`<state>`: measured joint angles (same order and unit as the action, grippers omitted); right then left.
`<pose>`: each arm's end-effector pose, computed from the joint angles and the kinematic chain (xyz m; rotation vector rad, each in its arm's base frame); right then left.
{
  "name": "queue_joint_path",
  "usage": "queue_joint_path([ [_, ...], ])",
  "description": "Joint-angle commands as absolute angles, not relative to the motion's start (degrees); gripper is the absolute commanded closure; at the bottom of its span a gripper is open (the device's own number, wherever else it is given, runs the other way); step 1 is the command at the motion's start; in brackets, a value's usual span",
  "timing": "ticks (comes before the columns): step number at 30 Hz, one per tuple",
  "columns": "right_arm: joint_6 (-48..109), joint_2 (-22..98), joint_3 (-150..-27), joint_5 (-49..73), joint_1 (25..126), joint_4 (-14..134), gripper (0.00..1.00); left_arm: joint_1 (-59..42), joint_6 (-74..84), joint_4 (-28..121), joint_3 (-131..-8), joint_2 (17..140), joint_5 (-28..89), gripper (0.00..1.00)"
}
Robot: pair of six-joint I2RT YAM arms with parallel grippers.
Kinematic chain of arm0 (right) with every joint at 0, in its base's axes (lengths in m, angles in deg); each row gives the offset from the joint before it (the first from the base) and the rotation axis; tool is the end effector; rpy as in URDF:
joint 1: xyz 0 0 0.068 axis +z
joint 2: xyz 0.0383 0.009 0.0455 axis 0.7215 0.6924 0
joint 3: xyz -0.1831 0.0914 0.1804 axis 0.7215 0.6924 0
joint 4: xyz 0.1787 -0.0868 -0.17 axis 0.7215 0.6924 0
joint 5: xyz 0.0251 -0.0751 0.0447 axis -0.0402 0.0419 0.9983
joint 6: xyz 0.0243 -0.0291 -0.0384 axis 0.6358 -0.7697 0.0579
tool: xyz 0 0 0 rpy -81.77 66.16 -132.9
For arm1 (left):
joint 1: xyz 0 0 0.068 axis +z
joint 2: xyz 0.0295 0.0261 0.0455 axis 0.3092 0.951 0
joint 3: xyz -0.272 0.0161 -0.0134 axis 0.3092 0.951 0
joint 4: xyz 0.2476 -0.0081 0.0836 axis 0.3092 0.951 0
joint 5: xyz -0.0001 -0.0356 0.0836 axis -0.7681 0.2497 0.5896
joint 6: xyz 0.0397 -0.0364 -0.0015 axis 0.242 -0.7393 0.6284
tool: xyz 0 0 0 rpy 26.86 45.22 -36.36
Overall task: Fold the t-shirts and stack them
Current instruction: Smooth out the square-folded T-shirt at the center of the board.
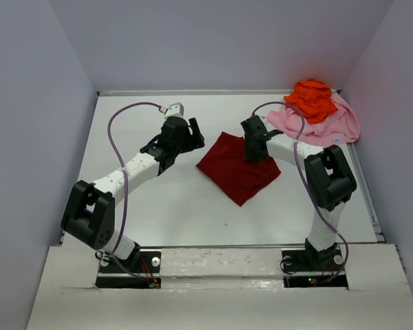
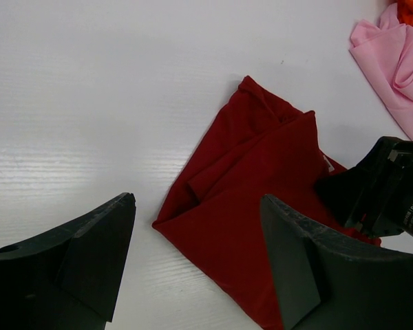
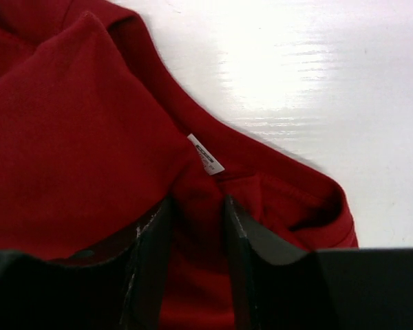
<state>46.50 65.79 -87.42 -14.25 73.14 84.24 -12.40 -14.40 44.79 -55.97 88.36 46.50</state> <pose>0.3585 0.1697 0.1812 0.0175 2.5259 -0.0824 0.3000 -0.1705 0.2766 -0.0976 2.0156 -0.5621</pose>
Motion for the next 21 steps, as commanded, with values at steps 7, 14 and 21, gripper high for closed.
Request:
queue_joint_path([
  [7, 45.8, 64.9, -87.5, -12.7, 72.7, 80.9, 1.0, -12.7, -13.8, 44.1, -58.0, 87.8, 47.0, 0.18],
  [14, 44.2, 64.3, -89.9, -14.2, 72.7, 81.1, 1.0, -12.8, -13.8, 44.0, -57.9, 87.9, 46.9, 0.18],
  [21, 42.4, 66.9, -94.2, -16.6, 71.7, 81.8, 1.0, -12.8, -13.5, 44.0, -57.8, 87.6, 46.9, 0.18],
])
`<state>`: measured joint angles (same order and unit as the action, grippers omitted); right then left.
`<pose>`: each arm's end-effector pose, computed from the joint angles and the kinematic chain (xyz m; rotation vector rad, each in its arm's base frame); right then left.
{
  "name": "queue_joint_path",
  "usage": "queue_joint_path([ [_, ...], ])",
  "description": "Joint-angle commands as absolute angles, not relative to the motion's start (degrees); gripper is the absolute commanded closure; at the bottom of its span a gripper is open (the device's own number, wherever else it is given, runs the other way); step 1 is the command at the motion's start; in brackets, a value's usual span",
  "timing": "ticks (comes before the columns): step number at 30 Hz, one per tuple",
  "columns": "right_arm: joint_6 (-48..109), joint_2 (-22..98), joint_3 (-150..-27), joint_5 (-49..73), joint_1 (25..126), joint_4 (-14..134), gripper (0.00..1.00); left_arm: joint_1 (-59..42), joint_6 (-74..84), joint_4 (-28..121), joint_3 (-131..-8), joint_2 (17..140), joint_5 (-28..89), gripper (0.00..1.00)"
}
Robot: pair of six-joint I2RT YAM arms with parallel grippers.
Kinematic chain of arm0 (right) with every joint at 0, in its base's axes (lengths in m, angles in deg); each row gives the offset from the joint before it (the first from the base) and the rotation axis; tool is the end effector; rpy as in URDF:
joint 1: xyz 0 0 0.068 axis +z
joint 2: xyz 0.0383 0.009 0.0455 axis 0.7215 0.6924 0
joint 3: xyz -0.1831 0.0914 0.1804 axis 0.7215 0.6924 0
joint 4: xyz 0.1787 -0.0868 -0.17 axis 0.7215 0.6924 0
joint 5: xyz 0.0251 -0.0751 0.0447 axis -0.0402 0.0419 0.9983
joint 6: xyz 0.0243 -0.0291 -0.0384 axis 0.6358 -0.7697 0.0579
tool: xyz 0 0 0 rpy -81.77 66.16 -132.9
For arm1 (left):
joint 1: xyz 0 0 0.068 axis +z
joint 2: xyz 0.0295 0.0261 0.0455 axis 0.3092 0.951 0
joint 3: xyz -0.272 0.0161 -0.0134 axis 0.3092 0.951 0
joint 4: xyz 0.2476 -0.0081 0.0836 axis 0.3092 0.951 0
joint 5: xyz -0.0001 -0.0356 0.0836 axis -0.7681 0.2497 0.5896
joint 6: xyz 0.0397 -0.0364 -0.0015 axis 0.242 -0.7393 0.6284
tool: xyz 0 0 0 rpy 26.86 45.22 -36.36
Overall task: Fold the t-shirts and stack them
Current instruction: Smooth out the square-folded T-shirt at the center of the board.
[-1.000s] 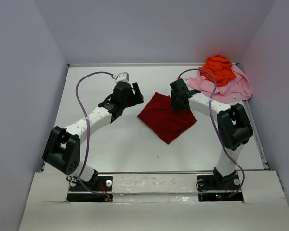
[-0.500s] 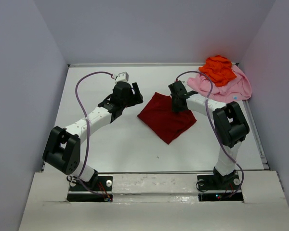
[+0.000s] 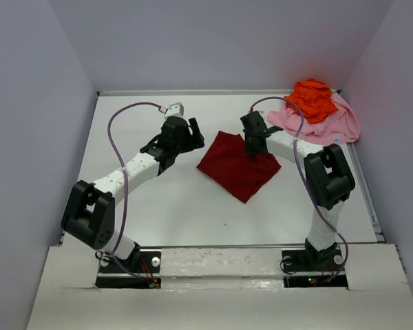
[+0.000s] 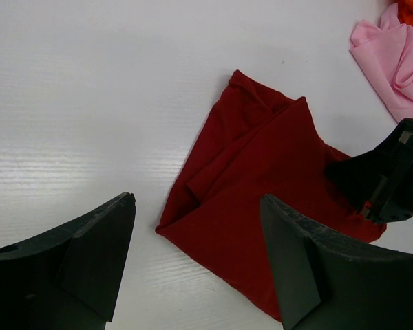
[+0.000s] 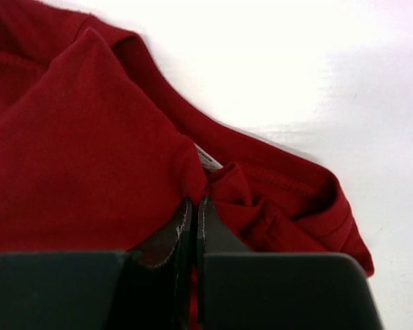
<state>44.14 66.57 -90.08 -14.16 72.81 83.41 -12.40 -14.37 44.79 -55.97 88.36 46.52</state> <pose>0.3688 0.1724 0.1905 -0.0171 2.4860 -0.0724 0.3001 -0.1705 0.2766 -0.0973 2.0155 -0.5614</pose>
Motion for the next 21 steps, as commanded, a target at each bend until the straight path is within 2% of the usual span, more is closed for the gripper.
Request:
queue_joint_path([
  [1, 42.2, 67.4, -95.3, -16.8, 71.7, 81.9, 1.0, -12.8, -13.5, 44.0, -57.7, 87.6, 46.9, 0.18],
  [11, 40.9, 68.0, -100.1, -17.8, 71.7, 82.7, 1.0, -12.8, -13.3, 44.0, -58.2, 88.9, 47.0, 0.18],
  [21, 39.2, 76.8, -107.3, -18.2, 69.7, 82.3, 1.0, -12.8, -13.4, 44.1, -58.3, 89.1, 47.0, 0.18],
])
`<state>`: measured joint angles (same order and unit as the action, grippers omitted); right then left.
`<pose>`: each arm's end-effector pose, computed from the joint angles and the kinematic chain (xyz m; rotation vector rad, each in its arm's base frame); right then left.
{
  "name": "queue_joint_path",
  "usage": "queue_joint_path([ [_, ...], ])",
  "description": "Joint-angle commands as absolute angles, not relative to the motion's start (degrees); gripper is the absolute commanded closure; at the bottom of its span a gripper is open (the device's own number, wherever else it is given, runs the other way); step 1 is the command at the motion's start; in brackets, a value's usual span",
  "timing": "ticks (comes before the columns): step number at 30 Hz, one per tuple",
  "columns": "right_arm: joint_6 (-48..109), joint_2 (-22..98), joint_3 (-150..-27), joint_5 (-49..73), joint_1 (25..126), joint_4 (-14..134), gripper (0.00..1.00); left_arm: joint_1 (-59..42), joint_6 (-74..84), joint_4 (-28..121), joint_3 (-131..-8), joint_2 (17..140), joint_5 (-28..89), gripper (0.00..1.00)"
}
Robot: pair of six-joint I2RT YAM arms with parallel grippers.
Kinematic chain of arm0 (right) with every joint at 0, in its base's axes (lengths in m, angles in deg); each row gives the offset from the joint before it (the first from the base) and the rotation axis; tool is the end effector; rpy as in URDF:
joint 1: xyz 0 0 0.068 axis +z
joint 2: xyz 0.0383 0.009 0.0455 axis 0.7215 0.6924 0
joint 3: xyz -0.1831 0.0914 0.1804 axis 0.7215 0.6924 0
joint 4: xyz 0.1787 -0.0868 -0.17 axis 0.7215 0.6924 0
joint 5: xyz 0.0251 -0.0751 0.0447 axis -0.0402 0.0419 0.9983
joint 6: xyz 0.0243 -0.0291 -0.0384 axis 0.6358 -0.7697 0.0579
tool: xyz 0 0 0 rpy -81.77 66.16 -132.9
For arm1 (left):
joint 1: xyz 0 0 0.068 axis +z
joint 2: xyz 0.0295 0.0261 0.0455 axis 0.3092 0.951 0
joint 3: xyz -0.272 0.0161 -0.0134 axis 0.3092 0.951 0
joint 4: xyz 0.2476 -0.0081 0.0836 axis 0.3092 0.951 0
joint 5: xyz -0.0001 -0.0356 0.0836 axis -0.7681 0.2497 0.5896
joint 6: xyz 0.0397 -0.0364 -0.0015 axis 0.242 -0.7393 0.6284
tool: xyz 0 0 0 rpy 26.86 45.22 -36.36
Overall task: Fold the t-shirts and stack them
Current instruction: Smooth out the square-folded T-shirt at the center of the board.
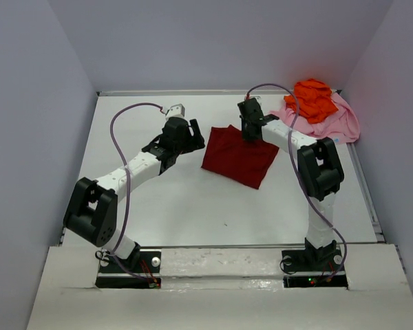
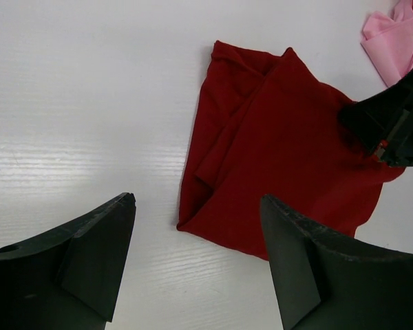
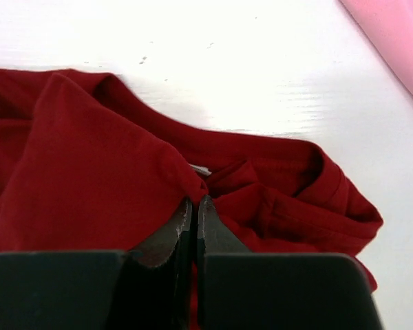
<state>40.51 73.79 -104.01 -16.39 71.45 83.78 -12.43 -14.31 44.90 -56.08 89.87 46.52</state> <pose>0.4165 0.1828 0.2132 -0.0227 2.3756 -0.0964 0.3037 -0.1728 0.2684 -0.0944 2.0410 -0.5487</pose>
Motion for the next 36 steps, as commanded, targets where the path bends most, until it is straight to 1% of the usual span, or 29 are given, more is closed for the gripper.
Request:
queue_joint_path([
  [1, 38.9, 79.6, -109.0, -18.7, 69.7, 82.4, 1.0, -12.8, -13.6, 44.1, -58.4, 89.1, 46.9, 0.18],
  [2, 38.6, 80.6, -109.7, -18.9, 69.7, 82.4, 0.94, -12.8, -13.6, 44.1, -58.4, 89.0, 46.7, 0.18],
  [3, 38.1, 81.5, -110.2, -18.9, 69.7, 82.5, 0.81, -12.8, -13.7, 44.1, -58.3, 89.0, 46.6, 0.18],
  [4, 37.8, 82.0, -110.6, -19.1, 69.2, 82.4, 0.58, -13.1, -13.8, 44.1, -58.1, 88.7, 46.5, 0.18],
  [5, 37.9, 81.6, -110.6, -19.2, 69.2, 82.3, 0.49, -13.2, -13.8, 44.1, -58.0, 88.6, 46.6, 0.18],
  [7, 37.8, 80.0, -110.0, -18.8, 69.2, 81.2, 0.4, -13.5, -13.8, 44.1, -57.6, 88.3, 46.8, 0.18],
  [10, 37.1, 75.4, -108.2, -17.7, 69.2, 80.1, 0.37, -14.2, -14.1, 43.5, -57.1, 88.3, 47.2, 0.18],
  [15, 38.5, 67.3, -104.7, -14.1, 69.2, 79.6, 0.35, -15.6, -14.9, 42.6, -56.6, 89.0, 47.6, 0.18],
  [19, 41.9, 61.0, -97.7, -9.6, 69.2, 79.6, 0.34, -16.5, -15.4, 41.1, -57.2, 90.9, 47.7, 0.18],
  [22, 45.1, 57.6, -92.3, -5.6, 69.2, 77.5, 0.34, -16.8, -15.6, 39.6, -60.2, 94.4, 46.3, 0.18],
  [23, 45.6, 57.3, -89.1, -3.5, 69.2, 75.7, 0.34, -16.9, -15.7, 39.1, -61.2, 96.8, 45.5, 0.18],
  [26, 47.5, 57.2, -85.0, -1.3, 69.2, 74.2, 0.34, -16.8, -16.0, 37.2, -66.2, 103.0, 40.5, 0.18],
  [27, 48.3, 57.3, -84.0, -0.8, 69.2, 73.7, 0.34, -16.9, -16.0, 36.9, -68.0, 104.8, 36.9, 0.18],
  [31, 49.0, 59.4, -80.9, 0.5, 69.2, 71.9, 0.34, -16.6, -15.8, 35.7, -77.7, 114.2, 33.0, 0.18],
  [36, 50.8, 63.5, -79.8, 5.6, 69.2, 71.4, 0.35, -15.8, -17.8, 34.7, -87.3, 122.3, 28.3, 0.18],
])
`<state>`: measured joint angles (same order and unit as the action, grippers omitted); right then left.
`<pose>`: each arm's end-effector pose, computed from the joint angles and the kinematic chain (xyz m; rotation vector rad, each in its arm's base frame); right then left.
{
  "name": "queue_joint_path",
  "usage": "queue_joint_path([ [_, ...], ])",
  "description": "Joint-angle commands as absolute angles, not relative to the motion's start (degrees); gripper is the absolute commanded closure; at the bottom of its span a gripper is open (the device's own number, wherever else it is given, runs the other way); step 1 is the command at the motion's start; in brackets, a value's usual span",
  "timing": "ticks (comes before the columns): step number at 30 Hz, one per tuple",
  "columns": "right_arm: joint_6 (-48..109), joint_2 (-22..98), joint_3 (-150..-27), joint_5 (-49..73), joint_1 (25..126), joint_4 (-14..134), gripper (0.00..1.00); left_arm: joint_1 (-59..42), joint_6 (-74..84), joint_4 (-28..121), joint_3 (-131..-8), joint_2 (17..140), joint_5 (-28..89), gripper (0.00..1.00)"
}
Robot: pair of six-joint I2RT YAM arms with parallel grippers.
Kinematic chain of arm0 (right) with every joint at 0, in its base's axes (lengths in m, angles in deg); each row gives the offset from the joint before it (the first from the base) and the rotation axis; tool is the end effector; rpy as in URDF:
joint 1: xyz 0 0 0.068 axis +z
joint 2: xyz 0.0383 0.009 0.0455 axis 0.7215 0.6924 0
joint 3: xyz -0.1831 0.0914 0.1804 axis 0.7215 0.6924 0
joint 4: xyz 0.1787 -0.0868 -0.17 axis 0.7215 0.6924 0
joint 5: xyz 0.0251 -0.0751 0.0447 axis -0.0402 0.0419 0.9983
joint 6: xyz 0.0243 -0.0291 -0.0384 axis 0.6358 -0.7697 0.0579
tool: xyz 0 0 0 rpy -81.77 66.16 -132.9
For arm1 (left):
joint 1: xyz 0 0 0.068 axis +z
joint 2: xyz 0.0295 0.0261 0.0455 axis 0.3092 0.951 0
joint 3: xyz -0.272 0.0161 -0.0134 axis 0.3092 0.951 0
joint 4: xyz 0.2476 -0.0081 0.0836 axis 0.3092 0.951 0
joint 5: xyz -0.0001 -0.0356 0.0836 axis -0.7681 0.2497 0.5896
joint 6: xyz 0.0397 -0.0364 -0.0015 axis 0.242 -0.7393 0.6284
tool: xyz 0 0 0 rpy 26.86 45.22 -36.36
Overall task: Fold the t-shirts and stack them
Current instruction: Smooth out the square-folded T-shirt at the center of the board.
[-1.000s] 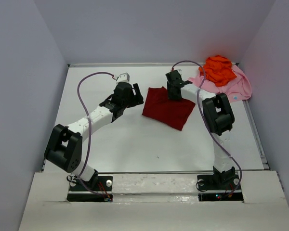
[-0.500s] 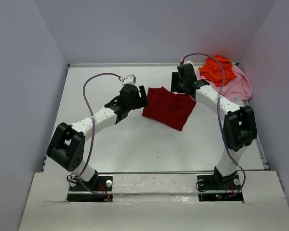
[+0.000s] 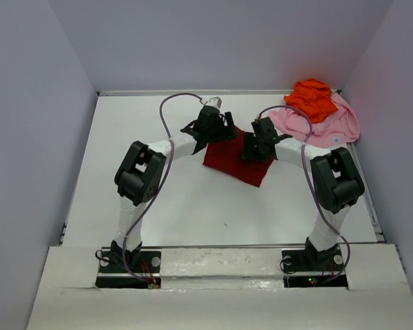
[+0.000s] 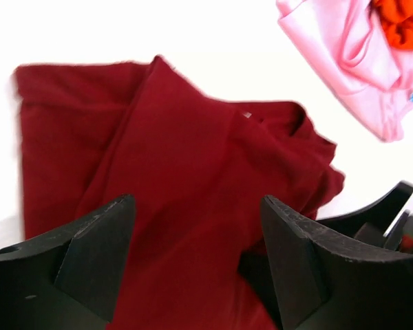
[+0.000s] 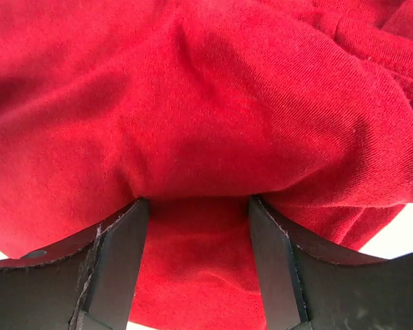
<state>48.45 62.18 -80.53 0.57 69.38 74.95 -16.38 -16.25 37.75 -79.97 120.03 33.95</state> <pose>0.3552 0.1498 0.1776 0.0572 2.5171 0.2646 0.3913 -0.2714 0.2149 0.0876 2.0856 -0.8261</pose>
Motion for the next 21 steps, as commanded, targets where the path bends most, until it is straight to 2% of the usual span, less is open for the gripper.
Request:
queue_joint_path([
  [1, 50.9, 63.7, -79.6, 6.2, 69.2, 71.2, 0.35, -15.7, -18.5, 34.8, -88.6, 124.8, 27.5, 0.18],
  [10, 50.4, 64.2, -79.0, 9.4, 69.2, 71.8, 0.36, -12.8, -24.1, 36.0, -93.6, 135.2, 22.0, 0.19],
  [21, 47.6, 65.7, -82.0, 8.7, 69.2, 76.0, 0.37, -10.2, -22.5, 47.0, -84.7, 130.4, 33.9, 0.2],
])
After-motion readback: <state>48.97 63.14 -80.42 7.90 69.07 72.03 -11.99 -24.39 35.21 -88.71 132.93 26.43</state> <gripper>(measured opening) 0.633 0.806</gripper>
